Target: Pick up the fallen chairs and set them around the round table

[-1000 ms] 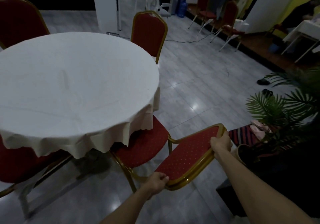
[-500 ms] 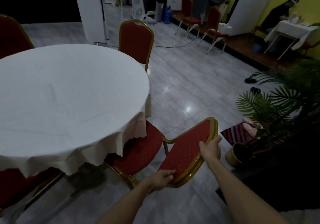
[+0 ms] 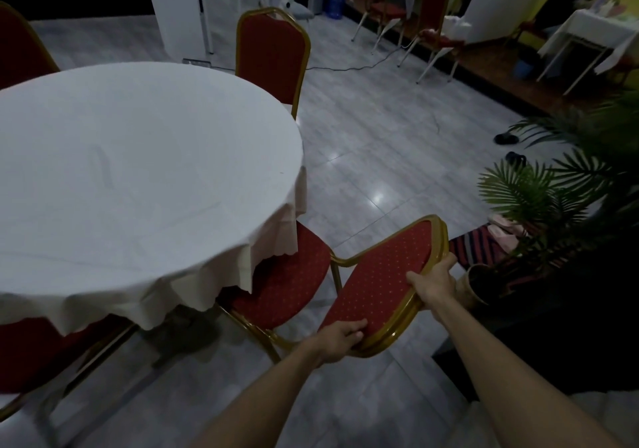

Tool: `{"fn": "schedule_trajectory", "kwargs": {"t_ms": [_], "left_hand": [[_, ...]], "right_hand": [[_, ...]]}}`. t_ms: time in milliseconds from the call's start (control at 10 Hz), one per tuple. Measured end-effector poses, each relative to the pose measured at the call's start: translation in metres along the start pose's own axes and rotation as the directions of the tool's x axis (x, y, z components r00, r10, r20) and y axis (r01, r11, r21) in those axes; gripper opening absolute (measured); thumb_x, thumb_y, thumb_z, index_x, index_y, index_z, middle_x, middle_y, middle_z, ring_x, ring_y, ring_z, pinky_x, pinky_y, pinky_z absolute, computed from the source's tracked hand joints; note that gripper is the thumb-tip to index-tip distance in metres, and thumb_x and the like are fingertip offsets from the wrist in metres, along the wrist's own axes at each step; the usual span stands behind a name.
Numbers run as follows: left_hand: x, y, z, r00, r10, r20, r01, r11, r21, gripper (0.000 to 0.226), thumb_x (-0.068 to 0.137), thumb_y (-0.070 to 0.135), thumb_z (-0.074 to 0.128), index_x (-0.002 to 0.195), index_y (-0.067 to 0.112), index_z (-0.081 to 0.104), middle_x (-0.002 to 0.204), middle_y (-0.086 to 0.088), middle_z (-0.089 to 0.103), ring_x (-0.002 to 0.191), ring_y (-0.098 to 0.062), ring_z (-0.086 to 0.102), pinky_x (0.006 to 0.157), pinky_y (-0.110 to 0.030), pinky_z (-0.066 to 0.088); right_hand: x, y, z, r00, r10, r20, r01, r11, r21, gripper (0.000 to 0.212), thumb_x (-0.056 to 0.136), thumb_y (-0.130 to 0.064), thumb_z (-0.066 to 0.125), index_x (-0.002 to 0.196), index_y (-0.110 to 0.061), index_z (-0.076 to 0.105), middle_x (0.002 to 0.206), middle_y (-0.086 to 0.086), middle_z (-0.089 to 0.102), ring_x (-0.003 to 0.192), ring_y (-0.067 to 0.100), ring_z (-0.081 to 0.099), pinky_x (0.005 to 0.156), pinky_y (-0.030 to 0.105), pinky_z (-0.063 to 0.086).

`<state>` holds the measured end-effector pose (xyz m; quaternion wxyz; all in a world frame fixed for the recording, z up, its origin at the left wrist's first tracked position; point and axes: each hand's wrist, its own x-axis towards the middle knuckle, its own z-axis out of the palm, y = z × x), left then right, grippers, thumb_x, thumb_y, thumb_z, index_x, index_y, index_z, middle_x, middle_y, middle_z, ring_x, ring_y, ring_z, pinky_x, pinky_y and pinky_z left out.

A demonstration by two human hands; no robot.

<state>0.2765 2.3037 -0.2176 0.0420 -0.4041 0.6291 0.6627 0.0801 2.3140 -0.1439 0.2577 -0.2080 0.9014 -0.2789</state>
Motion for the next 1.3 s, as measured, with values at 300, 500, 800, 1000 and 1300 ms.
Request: {"fn": "schedule_trajectory", "kwargs": {"t_ms": [300,500,800,1000,1300], "left_hand": [[-0.007,0.007,-0.008,0.998,-0.042,0.052,0.037,0.996,0.086,0.047,0.099,0.037,0.040,0.144,0.023,0.040,0.148,-0.007,0.042,0.133,-0.023,0.044,0.114,-0.041,0.036],[-0.010,0.010,-0.018,0.985,-0.095,0.141,0.066,0.978,0.199,0.048,0.100,0.024,0.040,0.148,0.023,0.034,0.156,-0.005,0.031,0.142,-0.024,0.032,0.120,-0.041,0.026],[-0.028,0.013,-0.032,0.986,-0.053,0.155,-0.010,0.925,0.380,0.045,0.101,0.020,0.038,0.146,0.024,0.039,0.156,-0.001,0.031,0.145,-0.022,0.028,0.120,-0.040,0.024],[-0.038,0.008,-0.089,0.994,-0.030,-0.104,0.088,0.788,0.609,0.043,0.097,0.039,0.034,0.130,0.017,0.051,0.138,-0.011,0.052,0.130,-0.032,0.046,0.112,-0.050,0.034],[-0.122,0.047,-0.200,0.983,0.094,-0.158,0.088,0.515,0.853,0.066,0.100,0.048,0.026,0.154,0.016,0.006,0.163,-0.008,0.008,0.149,-0.037,-0.004,0.119,-0.057,0.002]], "right_hand": [[0.001,0.001,0.002,1.000,0.011,-0.007,-0.011,0.998,-0.056,0.063,0.080,-0.024,0.073,0.113,-0.029,0.020,0.107,0.019,0.062,0.088,0.039,0.065,0.075,0.057,0.059],[-0.002,-0.002,-0.003,0.999,0.022,0.030,-0.019,0.994,-0.103,0.067,0.082,-0.028,0.073,0.122,-0.029,0.019,0.106,0.017,0.057,0.086,0.040,0.064,0.069,0.057,0.060],[-0.004,-0.003,-0.010,0.997,-0.017,0.075,0.032,0.977,-0.210,0.065,0.088,-0.046,0.059,0.129,-0.020,0.016,0.079,0.006,0.054,0.070,0.033,0.066,0.071,0.054,0.060],[-0.022,-0.020,-0.025,0.996,-0.012,0.093,0.047,0.924,-0.379,0.102,0.086,-0.062,0.049,0.153,-0.006,-0.004,0.147,0.021,0.040,0.130,0.042,0.043,0.105,0.053,0.040],[-0.113,-0.062,-0.019,0.985,-0.044,0.166,0.119,0.872,-0.475,0.089,0.087,-0.075,0.035,0.156,-0.024,0.011,0.165,0.005,0.006,0.148,0.043,0.004,0.118,0.058,0.014]]}}
